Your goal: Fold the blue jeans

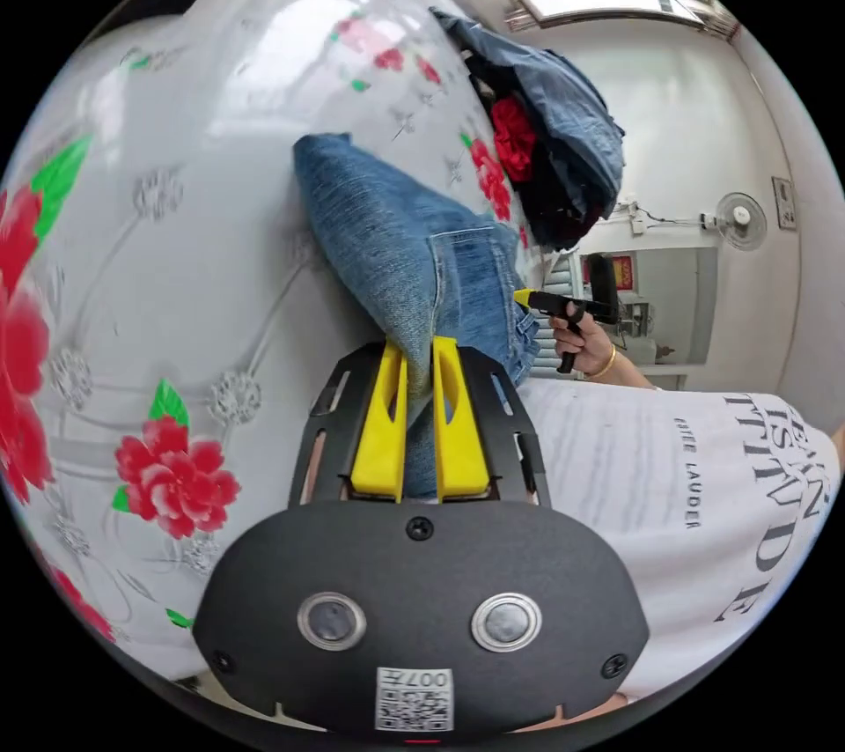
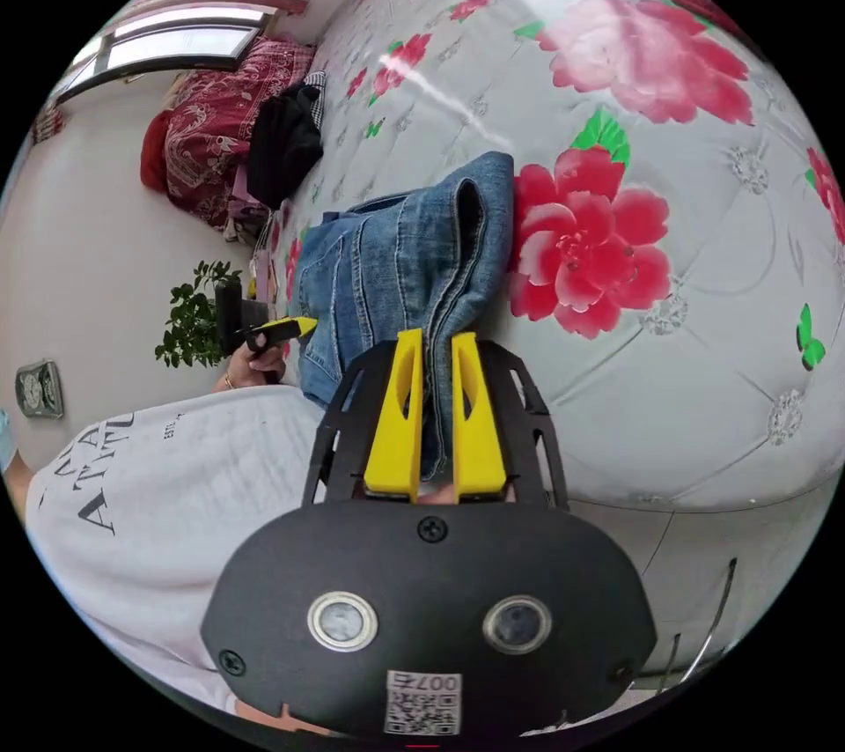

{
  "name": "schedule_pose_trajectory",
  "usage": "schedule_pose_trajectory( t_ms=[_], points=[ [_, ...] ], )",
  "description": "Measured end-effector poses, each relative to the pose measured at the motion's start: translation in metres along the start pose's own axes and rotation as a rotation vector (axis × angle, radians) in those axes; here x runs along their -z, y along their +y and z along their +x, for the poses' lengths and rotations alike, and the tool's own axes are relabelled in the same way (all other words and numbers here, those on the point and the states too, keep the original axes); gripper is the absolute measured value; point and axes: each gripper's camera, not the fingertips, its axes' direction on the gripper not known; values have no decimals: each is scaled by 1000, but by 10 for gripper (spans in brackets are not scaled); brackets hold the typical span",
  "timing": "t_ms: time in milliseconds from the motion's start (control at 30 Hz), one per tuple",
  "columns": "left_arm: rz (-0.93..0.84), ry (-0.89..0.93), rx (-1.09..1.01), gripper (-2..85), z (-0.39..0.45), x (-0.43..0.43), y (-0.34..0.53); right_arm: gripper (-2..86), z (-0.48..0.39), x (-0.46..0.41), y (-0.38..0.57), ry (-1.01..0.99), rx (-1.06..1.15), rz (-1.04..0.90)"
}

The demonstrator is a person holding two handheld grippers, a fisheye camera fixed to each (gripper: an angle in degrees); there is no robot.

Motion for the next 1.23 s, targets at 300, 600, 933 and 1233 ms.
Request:
schedule_pose_trajectory(
  t_ms=[300,600,933,1233],
  points=[
    [356,-12,-168,46,4,192,-100,48,-191,20,-186,-198,365,152],
    [746,-559,54,92,-44,381,-165,67,-394,-92,-365,-82,539,263],
    [288,-489,250,74,-121,88,-79,88,-170,-172,-252,342,274,20],
    [-52,-550,95,54,-70,-43,-109,118,-88,119,-184,813,-66,645]
  ],
)
